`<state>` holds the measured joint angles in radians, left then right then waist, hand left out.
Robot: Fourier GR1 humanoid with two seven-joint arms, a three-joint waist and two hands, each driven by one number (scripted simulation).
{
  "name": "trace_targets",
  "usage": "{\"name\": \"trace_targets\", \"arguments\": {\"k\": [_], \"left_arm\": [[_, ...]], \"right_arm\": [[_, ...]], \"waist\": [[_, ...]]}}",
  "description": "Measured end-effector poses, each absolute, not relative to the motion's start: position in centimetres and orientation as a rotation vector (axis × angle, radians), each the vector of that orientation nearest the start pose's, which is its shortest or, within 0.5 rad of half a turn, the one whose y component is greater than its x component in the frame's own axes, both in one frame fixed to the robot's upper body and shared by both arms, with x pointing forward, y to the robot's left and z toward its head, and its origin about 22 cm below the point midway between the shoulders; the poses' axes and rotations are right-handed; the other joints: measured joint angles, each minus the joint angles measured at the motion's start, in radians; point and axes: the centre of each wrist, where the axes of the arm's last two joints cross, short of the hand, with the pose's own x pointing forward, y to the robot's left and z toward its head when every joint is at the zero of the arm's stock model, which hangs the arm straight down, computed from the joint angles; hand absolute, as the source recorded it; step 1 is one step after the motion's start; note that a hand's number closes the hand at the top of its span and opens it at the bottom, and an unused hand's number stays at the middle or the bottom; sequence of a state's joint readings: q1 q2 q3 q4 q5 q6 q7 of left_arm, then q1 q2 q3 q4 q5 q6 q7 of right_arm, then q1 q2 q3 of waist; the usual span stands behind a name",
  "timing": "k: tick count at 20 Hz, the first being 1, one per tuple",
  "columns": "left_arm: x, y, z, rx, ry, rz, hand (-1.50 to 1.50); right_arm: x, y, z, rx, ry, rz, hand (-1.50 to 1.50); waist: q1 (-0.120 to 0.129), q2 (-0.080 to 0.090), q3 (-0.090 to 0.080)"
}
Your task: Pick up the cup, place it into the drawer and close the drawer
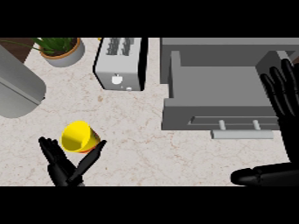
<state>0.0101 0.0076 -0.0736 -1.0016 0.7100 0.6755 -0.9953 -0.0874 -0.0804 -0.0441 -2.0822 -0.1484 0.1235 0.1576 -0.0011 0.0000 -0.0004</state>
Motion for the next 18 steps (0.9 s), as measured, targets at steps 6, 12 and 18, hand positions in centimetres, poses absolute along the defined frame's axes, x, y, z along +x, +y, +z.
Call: {"name": "trace_targets", "arguments": {"k": [6,12,18], "left_arm": [[20.9,21.6,-13.6,0.64,-1.63,0.725,-1.5],[20.9,21.9,-14.6,0.603,-1.626,0.765,-1.5],[21.6,22.4,-14.7,0.517,-1.672,0.787,-1.5]], "right_arm": [[22.1,-23.1,14.5,0.158,-2.0,0.13,-1.5],[21.7,-23.7,14.9,0.158,-2.003,0.136,-1.5],[22.2,-24.1,14.5,0.155,-2.001,0.138,-1.5]], "waist": [[0.0,0.0,0.0],[0.0,0.0,0.0],[0.0,0.0,0.0]]}}
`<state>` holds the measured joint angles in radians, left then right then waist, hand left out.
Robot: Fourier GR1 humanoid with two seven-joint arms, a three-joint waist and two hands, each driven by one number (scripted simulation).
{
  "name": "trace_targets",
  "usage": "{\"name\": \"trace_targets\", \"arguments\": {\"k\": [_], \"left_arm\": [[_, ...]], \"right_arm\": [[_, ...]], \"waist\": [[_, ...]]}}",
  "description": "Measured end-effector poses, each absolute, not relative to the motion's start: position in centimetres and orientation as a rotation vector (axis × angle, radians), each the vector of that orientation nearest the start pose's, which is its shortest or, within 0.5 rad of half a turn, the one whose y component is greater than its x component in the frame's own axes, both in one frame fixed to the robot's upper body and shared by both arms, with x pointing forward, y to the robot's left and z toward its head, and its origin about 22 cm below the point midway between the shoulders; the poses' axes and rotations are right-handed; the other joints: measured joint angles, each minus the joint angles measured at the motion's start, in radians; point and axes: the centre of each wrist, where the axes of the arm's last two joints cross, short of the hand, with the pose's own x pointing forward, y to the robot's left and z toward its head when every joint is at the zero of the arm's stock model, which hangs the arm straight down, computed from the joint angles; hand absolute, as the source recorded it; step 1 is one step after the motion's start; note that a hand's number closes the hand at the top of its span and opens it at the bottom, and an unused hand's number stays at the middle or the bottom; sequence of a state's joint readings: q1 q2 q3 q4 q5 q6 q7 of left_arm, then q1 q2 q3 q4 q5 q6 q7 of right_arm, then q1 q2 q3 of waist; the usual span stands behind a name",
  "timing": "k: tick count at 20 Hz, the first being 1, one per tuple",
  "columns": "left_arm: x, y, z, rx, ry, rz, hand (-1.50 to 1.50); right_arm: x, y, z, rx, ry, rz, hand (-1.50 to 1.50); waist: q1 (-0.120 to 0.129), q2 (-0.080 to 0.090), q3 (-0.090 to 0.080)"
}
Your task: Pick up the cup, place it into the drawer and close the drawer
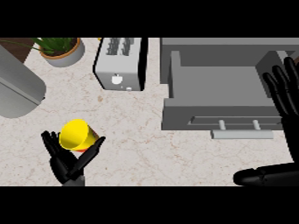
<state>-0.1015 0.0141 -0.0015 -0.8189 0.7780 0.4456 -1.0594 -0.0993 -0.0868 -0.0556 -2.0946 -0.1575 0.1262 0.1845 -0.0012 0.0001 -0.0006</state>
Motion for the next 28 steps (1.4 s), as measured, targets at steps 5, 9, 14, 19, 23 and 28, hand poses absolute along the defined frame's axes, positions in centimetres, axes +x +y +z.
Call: {"name": "trace_targets", "arguments": {"k": [5,9,14,19,23,28], "left_arm": [[22.4,22.5,-15.0,0.423,-1.714,0.796,1.5],[22.8,22.3,-15.1,0.376,-1.756,0.79,1.5],[23.5,23.3,-15.0,0.355,-1.799,0.723,1.5],[24.0,26.4,-14.1,0.11,-1.851,0.485,1.5],[24.7,28.1,-13.5,0.006,-1.893,0.378,1.5],[26.6,28.7,-11.8,-0.078,-1.952,0.317,1.5]], "right_arm": [[22.0,-23.2,14.8,0.16,-1.99,0.139,-1.5],[21.8,-23.1,14.9,0.148,-1.993,0.145,-1.5],[22.1,-23.7,14.6,0.145,-1.997,0.141,-1.5],[21.9,-23.8,14.8,0.165,-2.001,0.144,-1.5],[21.9,-23.7,14.6,0.163,-1.999,0.15,-1.5],[21.9,-23.3,14.6,0.156,-1.999,0.143,-1.5]], "waist": [[-0.002,0.0,0.0],[-0.002,0.0,0.0],[-0.003,0.001,0.0],[-0.011,0.001,0.0],[-0.008,0.001,0.0],[-0.003,0.0,0.0]]}}
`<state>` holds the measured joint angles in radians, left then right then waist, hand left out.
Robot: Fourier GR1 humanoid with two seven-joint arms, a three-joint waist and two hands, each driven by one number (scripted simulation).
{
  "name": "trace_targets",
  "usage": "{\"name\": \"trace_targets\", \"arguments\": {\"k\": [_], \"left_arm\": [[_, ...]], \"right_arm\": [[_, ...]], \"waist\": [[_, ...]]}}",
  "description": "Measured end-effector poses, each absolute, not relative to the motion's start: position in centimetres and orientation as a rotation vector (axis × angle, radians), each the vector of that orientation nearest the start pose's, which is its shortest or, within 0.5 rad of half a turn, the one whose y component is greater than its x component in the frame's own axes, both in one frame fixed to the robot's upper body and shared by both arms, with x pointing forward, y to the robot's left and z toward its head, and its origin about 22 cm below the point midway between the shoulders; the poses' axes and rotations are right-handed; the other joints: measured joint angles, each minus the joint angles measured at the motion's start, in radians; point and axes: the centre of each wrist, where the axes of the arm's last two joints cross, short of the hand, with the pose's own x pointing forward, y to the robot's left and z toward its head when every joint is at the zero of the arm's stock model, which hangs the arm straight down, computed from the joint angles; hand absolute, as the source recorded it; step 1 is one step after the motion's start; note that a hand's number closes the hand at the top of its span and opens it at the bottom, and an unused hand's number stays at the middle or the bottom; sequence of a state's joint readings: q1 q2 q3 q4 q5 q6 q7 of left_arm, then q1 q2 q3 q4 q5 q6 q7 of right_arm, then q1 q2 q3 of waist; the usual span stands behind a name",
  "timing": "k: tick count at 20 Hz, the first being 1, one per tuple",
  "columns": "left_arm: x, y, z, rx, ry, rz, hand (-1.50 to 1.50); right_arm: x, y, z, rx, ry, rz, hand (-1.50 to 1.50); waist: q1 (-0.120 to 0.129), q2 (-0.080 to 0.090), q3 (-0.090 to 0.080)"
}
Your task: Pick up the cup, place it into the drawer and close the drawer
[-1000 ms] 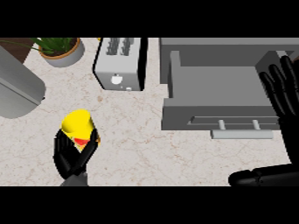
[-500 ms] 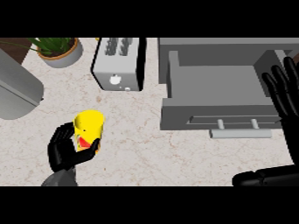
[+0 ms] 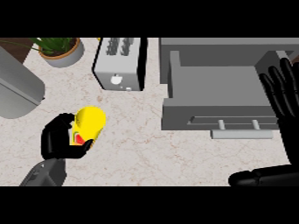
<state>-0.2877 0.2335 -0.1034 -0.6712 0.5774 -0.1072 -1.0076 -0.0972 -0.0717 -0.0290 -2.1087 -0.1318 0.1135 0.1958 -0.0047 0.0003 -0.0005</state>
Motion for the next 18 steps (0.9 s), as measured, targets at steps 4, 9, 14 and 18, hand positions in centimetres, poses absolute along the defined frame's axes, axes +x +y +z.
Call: {"name": "trace_targets", "arguments": {"k": [4,9,14,18], "left_arm": [[28.0,28.1,-9.7,-0.173,-2.015,0.256,1.5],[29.1,26.0,-5.9,-0.289,-2.055,0.164,1.5],[31.0,22.7,-0.5,-0.357,-2.071,0.124,1.5],[32.1,20.7,3.8,-0.389,-2.079,0.122,1.5]], "right_arm": [[22.0,-24.0,14.1,0.146,-1.991,0.136,-1.5],[21.4,-24.5,14.5,0.138,-1.987,0.136,-1.5],[21.7,-24.5,14.4,0.14,-1.976,0.137,-1.5],[22.0,-24.1,14.2,0.136,-1.982,0.129,-1.5]], "waist": [[0.005,-0.002,0.001],[0.009,-0.004,0.001],[0.009,-0.004,0.001],[0.007,-0.003,0.001]]}}
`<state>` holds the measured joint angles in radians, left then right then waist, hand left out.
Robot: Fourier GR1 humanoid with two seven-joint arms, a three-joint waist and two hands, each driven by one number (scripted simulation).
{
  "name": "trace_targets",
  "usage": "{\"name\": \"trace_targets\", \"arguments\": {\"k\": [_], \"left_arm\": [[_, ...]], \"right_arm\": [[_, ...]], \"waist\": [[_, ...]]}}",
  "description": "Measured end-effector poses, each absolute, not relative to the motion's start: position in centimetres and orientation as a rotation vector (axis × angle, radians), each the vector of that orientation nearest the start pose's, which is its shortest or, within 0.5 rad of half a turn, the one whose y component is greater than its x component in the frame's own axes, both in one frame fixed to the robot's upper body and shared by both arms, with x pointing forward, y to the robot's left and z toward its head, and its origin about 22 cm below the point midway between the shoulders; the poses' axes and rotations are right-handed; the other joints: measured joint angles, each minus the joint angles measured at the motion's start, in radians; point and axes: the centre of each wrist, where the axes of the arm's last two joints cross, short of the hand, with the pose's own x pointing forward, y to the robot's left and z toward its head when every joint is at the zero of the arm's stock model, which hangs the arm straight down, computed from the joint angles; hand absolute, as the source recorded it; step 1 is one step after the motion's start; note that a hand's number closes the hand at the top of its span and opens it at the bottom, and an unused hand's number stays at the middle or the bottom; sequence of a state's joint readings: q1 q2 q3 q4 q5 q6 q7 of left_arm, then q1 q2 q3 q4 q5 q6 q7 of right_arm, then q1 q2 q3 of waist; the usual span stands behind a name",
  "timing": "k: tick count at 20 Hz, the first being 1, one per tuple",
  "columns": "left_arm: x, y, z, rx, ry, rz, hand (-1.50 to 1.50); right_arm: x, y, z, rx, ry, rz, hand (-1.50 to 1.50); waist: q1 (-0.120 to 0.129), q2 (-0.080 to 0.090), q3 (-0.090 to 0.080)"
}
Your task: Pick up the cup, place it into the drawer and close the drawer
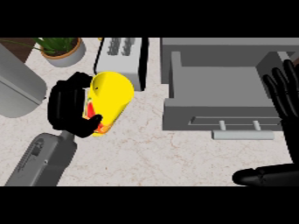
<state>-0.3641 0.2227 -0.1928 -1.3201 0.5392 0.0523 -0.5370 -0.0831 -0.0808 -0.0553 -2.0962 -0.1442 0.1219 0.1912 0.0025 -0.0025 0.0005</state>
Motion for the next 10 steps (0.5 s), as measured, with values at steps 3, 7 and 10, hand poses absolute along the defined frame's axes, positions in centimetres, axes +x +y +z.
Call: {"name": "trace_targets", "arguments": {"k": [3,7,10], "left_arm": [[32.8,19.5,5.7,-0.394,-2.095,0.108,1.5],[33.8,16.9,9.3,-0.394,-2.102,0.072,1.5],[34.8,15.1,12.2,-0.385,-2.11,0.052,1.5]], "right_arm": [[21.8,-24.6,14.4,0.135,-1.987,0.126,-1.5],[22.3,-24.7,14.2,0.127,-1.991,0.13,-1.5],[22.5,-24.6,14.3,0.128,-1.99,0.141,-1.5]], "waist": [[-0.003,0.001,0.0],[-0.005,0.001,0.0],[-0.006,0.001,0.0]]}}
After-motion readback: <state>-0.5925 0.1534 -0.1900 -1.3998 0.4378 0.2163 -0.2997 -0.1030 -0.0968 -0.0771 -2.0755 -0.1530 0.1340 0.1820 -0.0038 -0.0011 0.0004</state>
